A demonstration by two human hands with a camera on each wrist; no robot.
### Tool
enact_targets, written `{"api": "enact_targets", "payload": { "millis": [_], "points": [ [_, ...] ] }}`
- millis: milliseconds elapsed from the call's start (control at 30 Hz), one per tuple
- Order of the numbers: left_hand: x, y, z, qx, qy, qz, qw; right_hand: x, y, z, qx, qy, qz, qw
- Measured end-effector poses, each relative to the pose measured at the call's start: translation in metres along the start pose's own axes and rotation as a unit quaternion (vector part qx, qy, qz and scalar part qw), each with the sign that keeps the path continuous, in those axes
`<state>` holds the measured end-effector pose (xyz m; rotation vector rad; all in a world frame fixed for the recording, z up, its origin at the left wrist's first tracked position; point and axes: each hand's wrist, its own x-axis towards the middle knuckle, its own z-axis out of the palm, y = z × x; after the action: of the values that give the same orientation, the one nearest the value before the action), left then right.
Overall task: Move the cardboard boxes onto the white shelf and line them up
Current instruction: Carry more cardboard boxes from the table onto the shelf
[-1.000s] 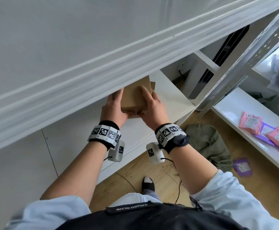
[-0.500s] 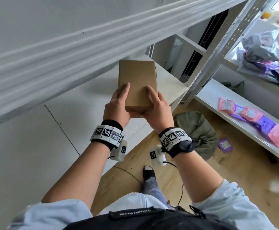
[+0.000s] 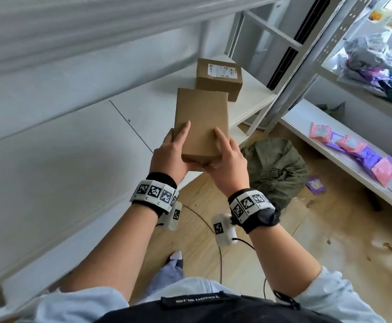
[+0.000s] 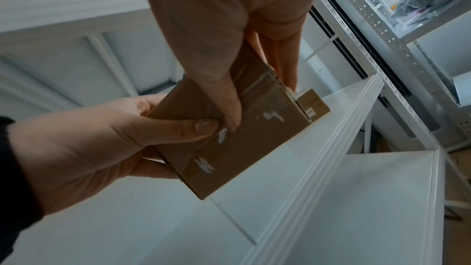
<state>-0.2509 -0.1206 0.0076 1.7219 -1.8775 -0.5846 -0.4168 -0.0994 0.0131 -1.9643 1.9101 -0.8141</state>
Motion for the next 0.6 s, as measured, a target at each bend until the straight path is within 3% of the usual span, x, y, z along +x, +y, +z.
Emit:
{"api": "enact_targets", "payload": {
  "millis": [367,600],
  "points": [
    [-0.231,-0.026,-0.027,0.036,0.034,-0.067,0.997,-0.203,-0.038,0.018,0.061,-0.041,-0.051,0.996],
    [-0.360,-0.035,-0.059,0.041,0.067,-0.130,0.988,-0.302,-0.082,0.013,0.068,-0.107,-0.094,0.988]
  ]
}}
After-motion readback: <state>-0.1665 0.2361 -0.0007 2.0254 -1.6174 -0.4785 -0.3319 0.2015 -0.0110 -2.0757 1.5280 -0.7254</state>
